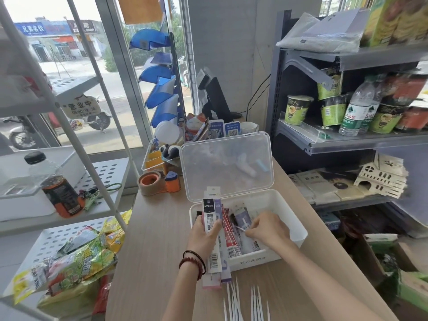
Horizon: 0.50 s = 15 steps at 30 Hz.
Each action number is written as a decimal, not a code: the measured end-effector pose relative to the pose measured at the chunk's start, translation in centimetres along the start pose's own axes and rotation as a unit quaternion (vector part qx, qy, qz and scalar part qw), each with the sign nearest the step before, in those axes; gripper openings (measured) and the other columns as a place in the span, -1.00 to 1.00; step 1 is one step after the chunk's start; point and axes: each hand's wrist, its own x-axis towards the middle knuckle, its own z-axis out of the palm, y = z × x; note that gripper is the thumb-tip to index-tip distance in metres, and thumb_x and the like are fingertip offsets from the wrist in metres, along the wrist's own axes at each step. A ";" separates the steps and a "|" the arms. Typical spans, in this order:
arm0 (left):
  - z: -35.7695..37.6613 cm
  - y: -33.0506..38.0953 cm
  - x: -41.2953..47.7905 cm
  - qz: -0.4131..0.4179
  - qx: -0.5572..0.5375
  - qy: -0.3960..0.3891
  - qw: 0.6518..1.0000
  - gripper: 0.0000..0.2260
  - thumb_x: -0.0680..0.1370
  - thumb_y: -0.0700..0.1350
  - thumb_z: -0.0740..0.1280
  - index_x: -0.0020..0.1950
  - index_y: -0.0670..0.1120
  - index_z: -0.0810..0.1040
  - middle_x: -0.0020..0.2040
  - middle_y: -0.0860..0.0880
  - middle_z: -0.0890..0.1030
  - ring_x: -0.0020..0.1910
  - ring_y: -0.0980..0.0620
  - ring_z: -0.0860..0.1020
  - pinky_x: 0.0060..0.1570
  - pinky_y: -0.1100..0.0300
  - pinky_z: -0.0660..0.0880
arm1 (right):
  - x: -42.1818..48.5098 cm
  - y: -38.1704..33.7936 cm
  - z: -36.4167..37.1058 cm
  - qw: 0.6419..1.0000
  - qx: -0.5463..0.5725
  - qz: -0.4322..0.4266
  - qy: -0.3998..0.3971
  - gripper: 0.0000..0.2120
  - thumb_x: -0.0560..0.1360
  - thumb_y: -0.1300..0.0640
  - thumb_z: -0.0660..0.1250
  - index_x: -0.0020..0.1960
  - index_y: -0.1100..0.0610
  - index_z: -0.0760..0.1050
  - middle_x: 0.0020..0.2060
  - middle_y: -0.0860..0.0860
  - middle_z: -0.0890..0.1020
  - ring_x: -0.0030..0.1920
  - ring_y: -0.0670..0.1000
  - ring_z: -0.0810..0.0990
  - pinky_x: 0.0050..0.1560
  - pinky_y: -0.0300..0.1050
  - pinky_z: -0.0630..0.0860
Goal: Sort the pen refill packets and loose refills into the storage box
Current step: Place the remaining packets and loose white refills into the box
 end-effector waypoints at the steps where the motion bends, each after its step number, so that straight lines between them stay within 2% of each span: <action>1: 0.0 0.1 -0.1 0.001 -0.001 -0.002 1.000 -0.79 0.54 0.01 0.32 0.12 -0.03 0.49 -0.03 0.04 0.65 -0.10 0.13 0.63 -0.25 0.35 0.51 | 0.1 0.2 -0.5 1.000 -0.003 0.008 0.011 -0.78 0.39 -0.02 0.50 -0.38 0.04 0.62 -0.36 -0.11 0.66 -0.34 -0.11 0.59 -0.43 -0.25 0.34; 3: 0.0 0.2 -0.2 0.000 0.000 -0.002 1.000 -0.80 0.54 0.00 0.32 0.13 -0.02 0.48 -0.03 0.05 0.64 -0.11 0.16 0.63 -0.29 0.40 0.48 | 0.1 0.7 -1.2 0.999 -0.015 0.027 0.037 -0.81 0.44 -0.03 0.46 -0.27 0.05 0.68 -0.30 -0.08 0.69 -0.37 -0.10 0.55 -0.47 -0.28 0.28; 6: 0.0 0.1 -0.3 -0.002 0.002 0.000 1.000 -0.79 0.53 0.01 0.32 0.13 -0.03 0.48 -0.04 0.04 0.64 -0.11 0.14 0.63 -0.27 0.36 0.49 | -0.3 1.8 -0.9 0.997 -0.030 0.046 0.054 -0.79 0.52 0.00 0.37 -0.19 0.07 0.68 -0.24 -0.03 0.70 -0.39 -0.09 0.52 -0.51 -0.29 0.23; 9: 0.0 0.0 -0.2 -0.001 -0.002 -0.002 1.000 -0.80 0.53 0.01 0.32 0.12 -0.02 0.48 -0.04 0.04 0.64 -0.10 0.12 0.63 -0.25 0.34 0.50 | -0.2 2.2 -0.3 0.995 -0.033 0.053 0.077 -0.82 0.57 0.00 0.29 -0.13 0.02 0.60 -0.21 -0.02 0.67 -0.30 -0.02 0.56 -0.44 -0.25 0.30; 13: 0.1 -0.5 0.1 -0.004 -0.001 -0.001 1.000 -0.81 0.53 0.01 0.33 0.10 0.00 0.48 -0.04 0.03 0.65 -0.09 0.08 0.64 -0.16 0.22 0.56 | 0.9 2.5 0.5 0.993 -0.047 0.081 0.071 -0.80 0.53 0.04 0.33 -0.26 0.05 0.55 -0.23 0.02 0.66 -0.26 0.05 0.63 -0.39 -0.23 0.38; 15: 0.1 -0.7 0.3 -0.004 0.000 -0.002 1.000 -0.80 0.52 0.01 0.33 0.12 -0.01 0.49 -0.04 0.03 0.66 -0.09 0.08 0.65 -0.12 0.17 0.58 | 1.0 2.5 0.8 0.992 -0.050 0.092 0.073 -0.82 0.53 0.09 0.31 -0.24 0.07 0.56 -0.22 0.02 0.65 -0.25 0.06 0.62 -0.39 -0.20 0.43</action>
